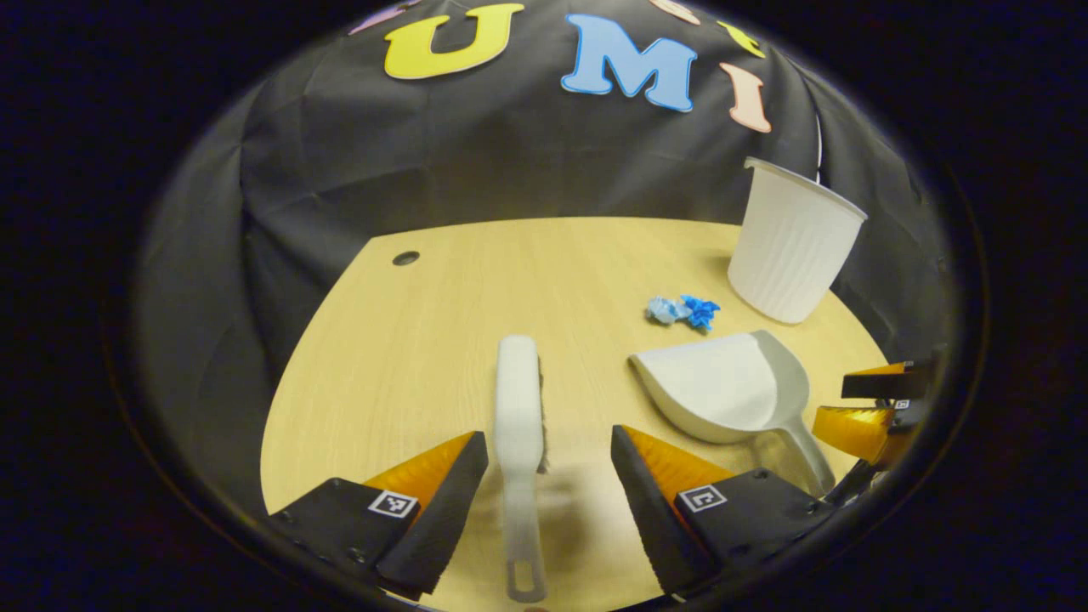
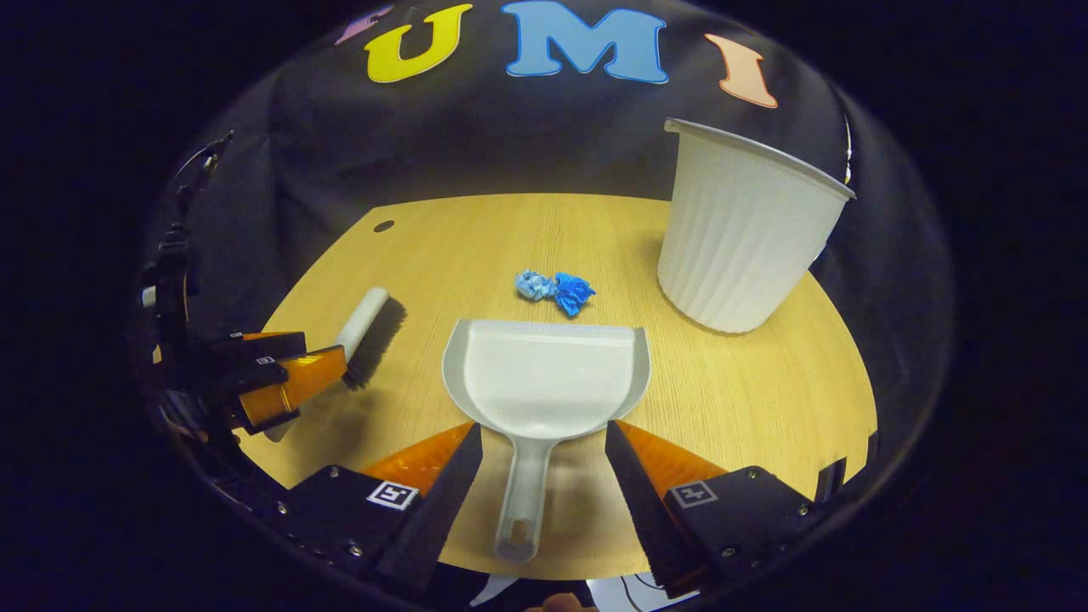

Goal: Pick up the small broom and dustpan from the desktop, sweep the trash into the dustpan with the broom, and then empty the trash into the garbage bin.

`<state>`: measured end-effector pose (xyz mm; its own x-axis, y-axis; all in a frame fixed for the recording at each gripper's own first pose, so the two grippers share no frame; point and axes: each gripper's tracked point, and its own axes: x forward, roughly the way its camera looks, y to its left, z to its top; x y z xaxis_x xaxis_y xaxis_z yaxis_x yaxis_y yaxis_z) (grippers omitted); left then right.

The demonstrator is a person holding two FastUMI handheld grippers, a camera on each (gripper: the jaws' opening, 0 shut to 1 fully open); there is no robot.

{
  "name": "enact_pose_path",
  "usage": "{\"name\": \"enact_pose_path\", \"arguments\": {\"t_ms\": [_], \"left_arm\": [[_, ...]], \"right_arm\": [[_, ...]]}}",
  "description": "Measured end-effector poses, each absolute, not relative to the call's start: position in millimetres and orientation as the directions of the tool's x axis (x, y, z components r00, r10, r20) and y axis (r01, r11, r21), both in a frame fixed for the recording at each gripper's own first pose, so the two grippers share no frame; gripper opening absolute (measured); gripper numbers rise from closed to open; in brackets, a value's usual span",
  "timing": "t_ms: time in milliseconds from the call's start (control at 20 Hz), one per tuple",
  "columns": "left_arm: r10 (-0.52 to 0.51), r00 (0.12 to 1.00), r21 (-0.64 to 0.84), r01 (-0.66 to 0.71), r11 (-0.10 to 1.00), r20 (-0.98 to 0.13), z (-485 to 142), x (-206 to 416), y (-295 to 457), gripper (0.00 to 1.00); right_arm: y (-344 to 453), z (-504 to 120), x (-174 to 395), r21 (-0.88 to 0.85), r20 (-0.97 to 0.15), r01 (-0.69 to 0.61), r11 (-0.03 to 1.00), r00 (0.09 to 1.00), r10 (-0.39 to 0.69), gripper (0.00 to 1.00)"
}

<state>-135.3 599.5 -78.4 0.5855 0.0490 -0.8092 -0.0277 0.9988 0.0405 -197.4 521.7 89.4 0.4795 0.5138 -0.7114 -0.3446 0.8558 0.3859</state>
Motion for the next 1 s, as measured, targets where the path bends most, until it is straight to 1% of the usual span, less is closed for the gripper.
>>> {"name": "enact_pose_path", "arguments": {"t_ms": [150, 200, 250, 300, 350, 400, 450, 550, 600, 850, 900, 950, 1000], "left_arm": [[0.029, 0.518, 0.025, -0.014, 1.0, -0.855, -97.8, -141.6, 606.4, 0.99], [0.021, 0.491, 0.021, -0.005, 1.0, -0.871, -104.2, -145.5, 606.5, 0.96], [0.015, 0.472, 0.018, 0.002, 1.0, -0.882, -110.4, -147.2, 607.8, 0.99], [0.011, 0.455, 0.016, 0.008, 1.0, -0.891, -115.9, -149.0, 607.8, 0.96], [0.007, 0.439, 0.013, 0.011, 1.0, -0.899, -120.5, -149.3, 608.4, 0.99], [0.001, 0.425, 0.006, 0.011, 1.0, -0.905, -125.0, -149.2, 608.6, 0.96], [-0.002, 0.411, 0.001, 0.007, 1.0, -0.911, -128.5, -149.6, 609.4, 0.99], [-0.002, 0.39, 0.0, 0.007, 1.0, -0.921, -137.1, -146.5, 610.5, 0.99], [-0.002, 0.382, 0.002, 0.011, 1.0, -0.924, -140.8, -145.1, 611.0, 0.96], [0.005, 0.359, 0.016, 0.027, 1.0, -0.933, -153.3, -136.6, 613.9, 0.95], [0.01, 0.357, 0.021, 0.026, 0.999, -0.934, -154.2, -136.4, 615.2, 0.86], [0.016, 0.356, 0.026, 0.024, 0.999, -0.934, -155.1, -134.7, 616.9, 0.81], [0.018, 0.353, 0.028, 0.025, 0.999, -0.935, -156.8, -133.5, 616.7, 0.73]], "right_arm": [[524.1, 75.5, -206.1, 0.383, -0.763, -0.306, 0.872, 0.428, 0.485, 0.92], [524.9, 71.8, -207.4, 0.382, -0.778, -0.297, 0.875, 0.408, 0.478, 0.92], [527.4, 68.0, -210.3, 0.384, -0.788, -0.291, 0.876, 0.392, 0.476, 0.92], [530.1, 64.8, -211.4, 0.385, -0.797, -0.285, 0.878, 0.376, 0.472, 0.92], [533.4, 58.6, -211.9, 0.385, -0.807, -0.284, 0.878, 0.358, 0.47, 0.92], [536.8, 54.0, -210.7, 0.386, -0.813, -0.286, 0.877, 0.344, 0.469, 0.92], [539.6, 48.0, -210.8, 0.384, -0.821, -0.288, 0.877, 0.328, 0.467, 0.92], [545.4, 40.2, -208.2, 0.381, -0.832, -0.291, 0.878, 0.307, 0.463, 0.92], [547.2, 36.9, -207.6, 0.378, -0.838, -0.297, 0.877, 0.293, 0.461, 0.92], [556.8, 24.5, -205.0, 0.376, -0.848, -0.324, 0.868, 0.257, 0.463, 0.92], [557.1, 23.5, -203.7, 0.377, -0.849, -0.326, 0.867, 0.253, 0.464, 0.92], [557.7, 22.5, -203.4, 0.376, -0.85, -0.328, 0.866, 0.25, 0.464, 0.92], [557.7, 22.2, -201.6, 0.373, -0.851, -0.331, 0.867, 0.25, 0.462, 0.92]]}}
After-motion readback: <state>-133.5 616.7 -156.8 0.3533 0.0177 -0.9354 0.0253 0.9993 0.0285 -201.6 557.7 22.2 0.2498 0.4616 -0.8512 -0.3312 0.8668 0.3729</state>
